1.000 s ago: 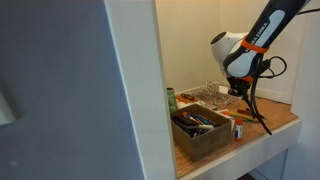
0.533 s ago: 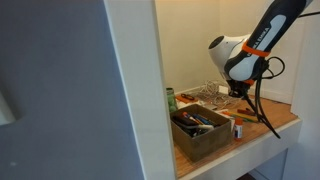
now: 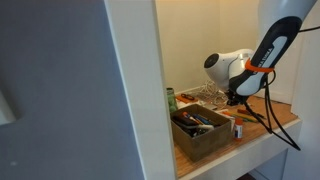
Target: Pick up the white pencil with an eraser from the cardboard box and put it on the shelf
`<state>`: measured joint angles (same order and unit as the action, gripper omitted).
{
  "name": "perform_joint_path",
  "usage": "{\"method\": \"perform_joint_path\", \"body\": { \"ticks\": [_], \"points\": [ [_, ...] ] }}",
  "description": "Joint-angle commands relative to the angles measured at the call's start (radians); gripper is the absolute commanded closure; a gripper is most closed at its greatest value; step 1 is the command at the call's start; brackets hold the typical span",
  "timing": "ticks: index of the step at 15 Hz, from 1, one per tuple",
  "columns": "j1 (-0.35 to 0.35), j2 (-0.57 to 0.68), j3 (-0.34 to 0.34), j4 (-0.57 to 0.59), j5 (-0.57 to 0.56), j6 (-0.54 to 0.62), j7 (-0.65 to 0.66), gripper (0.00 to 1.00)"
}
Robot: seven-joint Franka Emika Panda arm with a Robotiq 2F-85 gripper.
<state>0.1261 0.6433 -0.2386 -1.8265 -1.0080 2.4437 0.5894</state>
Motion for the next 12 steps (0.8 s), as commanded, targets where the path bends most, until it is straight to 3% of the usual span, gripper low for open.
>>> {"method": "perform_joint_path", "body": {
  "ticks": [1, 12],
  "points": [
    [-0.009, 0.054, 0.012, 0.041, -0.08, 0.061, 0.063, 0.98],
    [-0.002, 0.121, 0.054, 0.081, -0.08, 0.092, 0.06, 0.98]
  ]
}}
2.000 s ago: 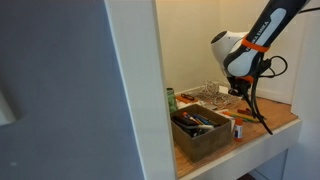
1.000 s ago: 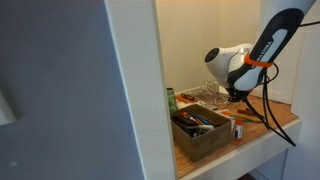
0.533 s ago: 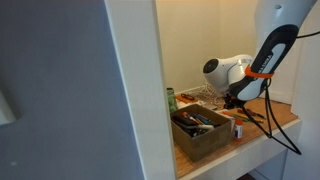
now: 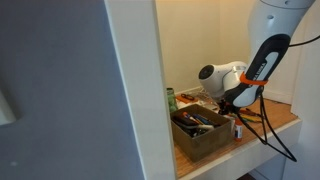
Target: Pick up the white pencil with an eraser from the cardboard box and put it on the shelf
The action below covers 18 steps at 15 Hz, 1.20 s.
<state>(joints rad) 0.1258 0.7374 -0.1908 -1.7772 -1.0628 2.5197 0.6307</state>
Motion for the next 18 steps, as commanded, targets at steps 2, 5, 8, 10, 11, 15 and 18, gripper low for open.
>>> {"method": "perform_joint_path", "body": {
  "ticks": [2, 5, 8, 10, 11, 15, 18],
  "points": [
    [0.0, 0.033, 0.007, 0.039, -0.027, 0.015, 0.02, 0.98],
    [-0.002, 0.039, 0.009, 0.045, -0.024, 0.014, 0.01, 0.66],
    [-0.002, 0.038, 0.01, 0.046, -0.025, 0.016, 0.008, 0.53],
    [-0.001, 0.033, 0.01, 0.045, -0.026, 0.018, 0.005, 0.38],
    [-0.002, 0.028, 0.013, 0.042, -0.024, 0.019, 0.003, 0.32],
    [-0.018, -0.038, 0.044, -0.001, 0.019, 0.023, -0.044, 0.13],
    [-0.039, -0.105, 0.079, -0.037, 0.075, 0.014, -0.114, 0.0]
  ]
}}
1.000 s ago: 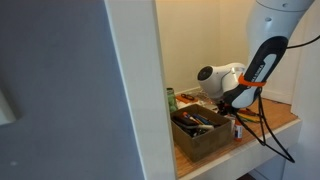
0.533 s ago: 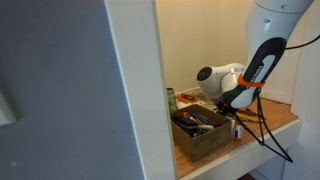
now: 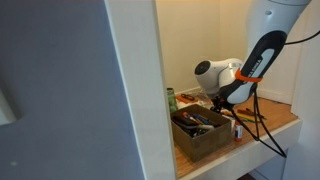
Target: Pick up the white pencil with an eraser from the cardboard box and put it on the shelf
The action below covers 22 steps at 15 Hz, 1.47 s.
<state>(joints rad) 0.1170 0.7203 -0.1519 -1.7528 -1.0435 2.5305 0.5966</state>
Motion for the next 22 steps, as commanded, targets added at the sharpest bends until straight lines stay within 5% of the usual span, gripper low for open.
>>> {"method": "perform_joint_path", "body": {
  "ticks": [1, 4, 12, 22],
  "points": [
    [-0.034, -0.108, 0.049, -0.069, 0.085, -0.012, -0.111, 0.0],
    [-0.046, -0.188, 0.068, -0.109, 0.183, -0.063, -0.218, 0.0],
    [-0.109, -0.428, 0.177, -0.238, 0.672, -0.234, -0.66, 0.0],
    [-0.107, -0.685, 0.161, -0.34, 0.828, -0.435, -0.621, 0.0]
  ]
}}
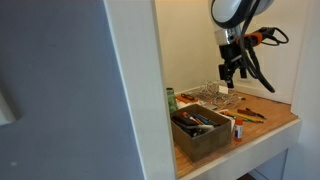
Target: Pick up the white pencil with an eraser from the cardboard box and put it on the shelf
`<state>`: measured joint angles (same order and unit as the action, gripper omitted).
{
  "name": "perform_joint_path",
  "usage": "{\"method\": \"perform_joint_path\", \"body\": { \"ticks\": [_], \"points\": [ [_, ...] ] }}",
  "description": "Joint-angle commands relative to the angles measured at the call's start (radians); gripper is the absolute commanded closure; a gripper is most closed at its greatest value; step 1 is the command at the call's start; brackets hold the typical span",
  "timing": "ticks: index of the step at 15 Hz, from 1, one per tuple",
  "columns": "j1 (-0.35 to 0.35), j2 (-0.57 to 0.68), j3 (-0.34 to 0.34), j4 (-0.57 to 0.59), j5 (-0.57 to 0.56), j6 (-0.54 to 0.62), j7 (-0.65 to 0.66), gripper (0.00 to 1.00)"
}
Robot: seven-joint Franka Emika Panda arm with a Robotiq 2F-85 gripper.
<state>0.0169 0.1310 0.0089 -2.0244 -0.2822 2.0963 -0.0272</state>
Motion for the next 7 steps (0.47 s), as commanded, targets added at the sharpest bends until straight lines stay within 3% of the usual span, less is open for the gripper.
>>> {"method": "perform_joint_path", "body": {
  "ticks": [1, 7],
  "points": [
    [0.0, -0.024, -0.002, -0.01, 0.019, -0.005, 0.001, 0.0],
    [-0.003, -0.078, -0.001, -0.049, 0.042, -0.005, 0.001, 0.0]
  ]
}}
